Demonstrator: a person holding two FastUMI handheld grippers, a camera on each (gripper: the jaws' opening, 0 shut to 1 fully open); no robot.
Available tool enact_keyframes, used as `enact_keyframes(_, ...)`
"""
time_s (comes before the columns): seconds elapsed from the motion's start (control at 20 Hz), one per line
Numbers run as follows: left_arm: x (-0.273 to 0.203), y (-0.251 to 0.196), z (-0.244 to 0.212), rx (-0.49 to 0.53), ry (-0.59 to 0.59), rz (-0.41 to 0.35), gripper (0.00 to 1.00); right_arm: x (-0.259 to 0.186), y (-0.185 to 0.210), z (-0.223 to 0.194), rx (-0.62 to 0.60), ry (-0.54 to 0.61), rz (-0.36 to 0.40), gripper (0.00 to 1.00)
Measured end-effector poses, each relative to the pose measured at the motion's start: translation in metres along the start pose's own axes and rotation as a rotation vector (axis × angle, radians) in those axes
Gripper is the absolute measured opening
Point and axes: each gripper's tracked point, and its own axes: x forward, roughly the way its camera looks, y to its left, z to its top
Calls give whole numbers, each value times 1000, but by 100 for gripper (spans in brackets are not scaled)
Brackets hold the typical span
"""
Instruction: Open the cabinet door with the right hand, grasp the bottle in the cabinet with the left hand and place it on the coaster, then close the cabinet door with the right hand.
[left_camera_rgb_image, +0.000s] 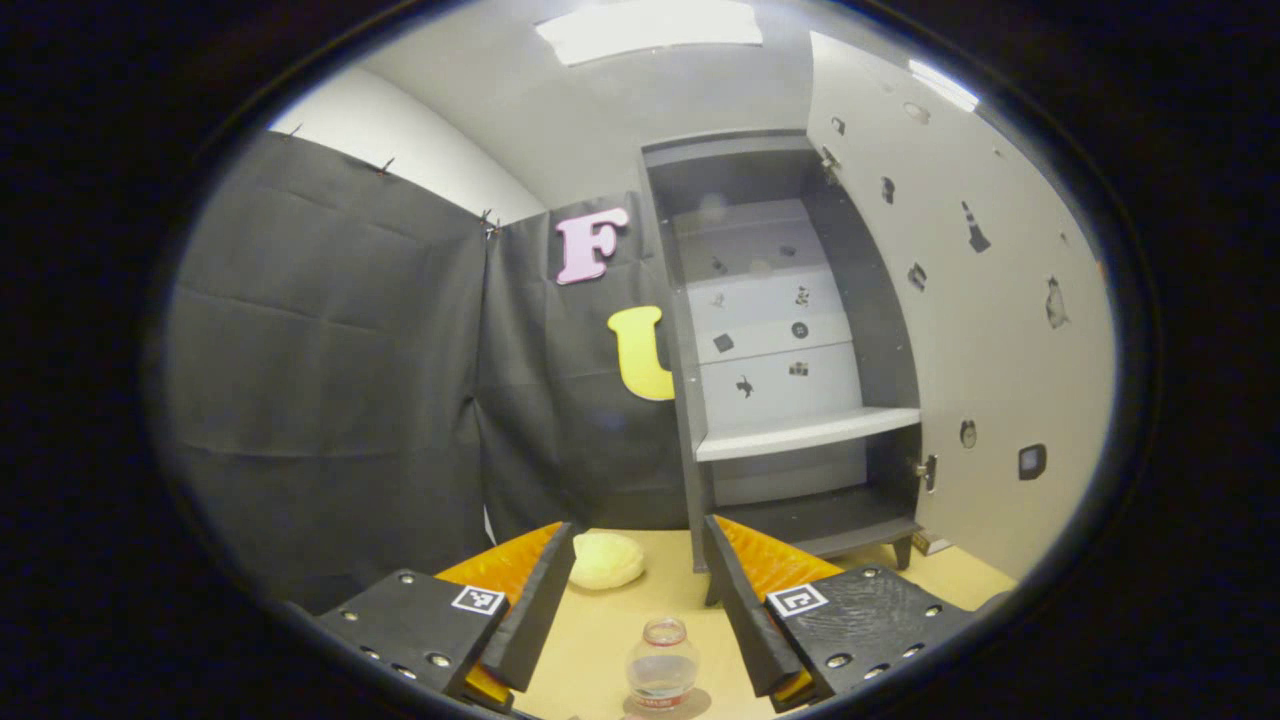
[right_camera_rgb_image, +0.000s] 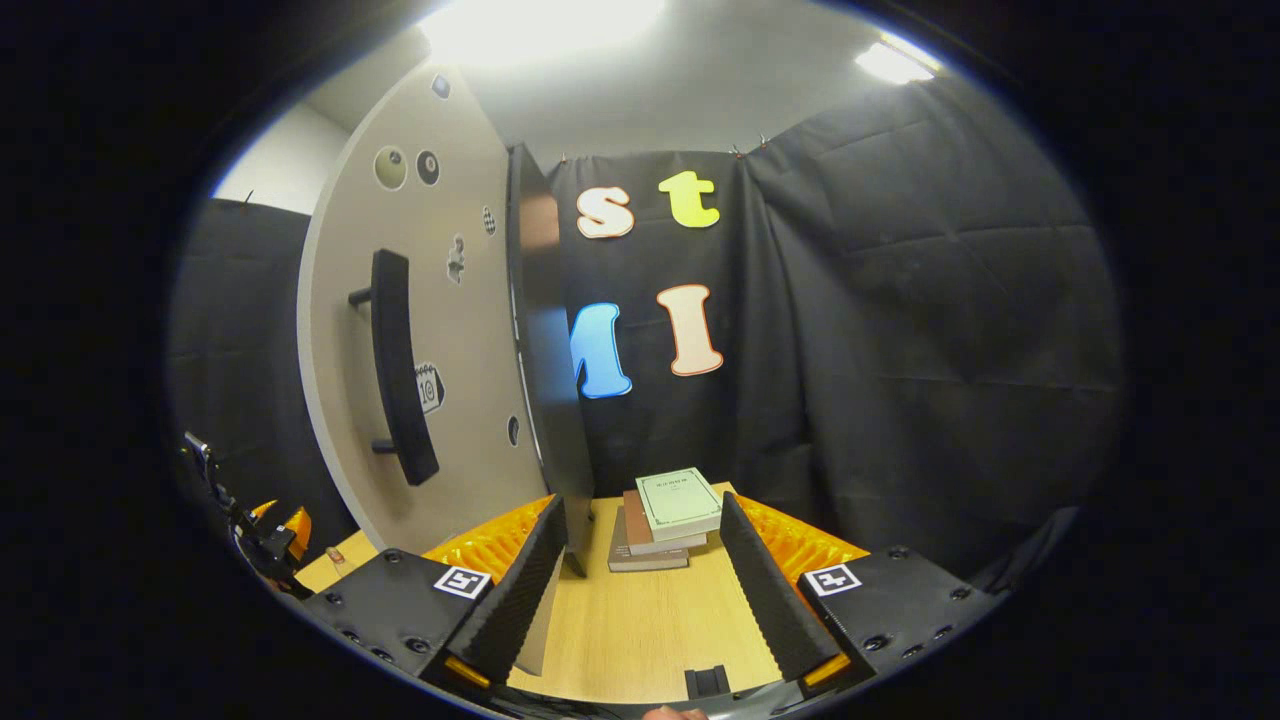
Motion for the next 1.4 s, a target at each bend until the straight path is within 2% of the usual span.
enact_keyframes(0.1, -11, 3, 30, 1, -14, -7, 80, 3, 2, 7, 20, -2, 16, 100)
enact_keyframes(0.15, -17, 7, 42, 4, -17, -1, 77, 4, 3, 12, 21, -8, 22, 98)
enact_keyframes(0.3, -32, 13, 66, 16, -5, 1, 80, 5, 4, 27, 9, -42, 9, 98)
enact_keyframes(0.75, -40, 52, 87, -41, -3, -25, 77, 2, 56, 54, -14, -82, 24, 98)
enact_keyframes(0.8, -39, 61, 86, -40, -3, -20, 80, 0, 59, 54, -29, -82, 16, 98)
enact_keyframes(0.95, -37, 78, 81, -46, -3, -34, 77, -5, 74, 51, -58, -77, -10, 97)
enact_keyframes(1.0, -36, 84, 80, -43, -4, -36, 80, -6, 73, 52, -73, -87, -30, 92)
enact_keyframes(1.05, -35, 91, 78, -39, -2, -36, 77, -7, 74, 54, -86, -91, -54, 92)
enact_keyframes(1.1, -33, 98, 76, -36, 2, -35, 80, -8, 74, 55, -98, -93, -75, 96)
enact_keyframes(1.15, -33, 101, 74, -37, 4, -37, 77, -9, 76, 55, -113, -95, -94, 96)
enact_keyframes(1.2, -29, 106, 74, -46, 3, -43, 80, -10, 77, 55, -127, -96, -111, 96)
enact_keyframes(1.25, -28, 112, 74, -56, -1, -52, 80, -10, 78, 56, -139, -98, -128, 92)
enact_keyframes(1.35, -25, 122, 74, -68, -6, -62, 77, -10, 79, 56, -149, -103, -157, 92)
enact_keyframes(1.4, -24, 127, 72, -70, -5, -65, 80, -12, 81, 56, -148, -103, -169, 96)
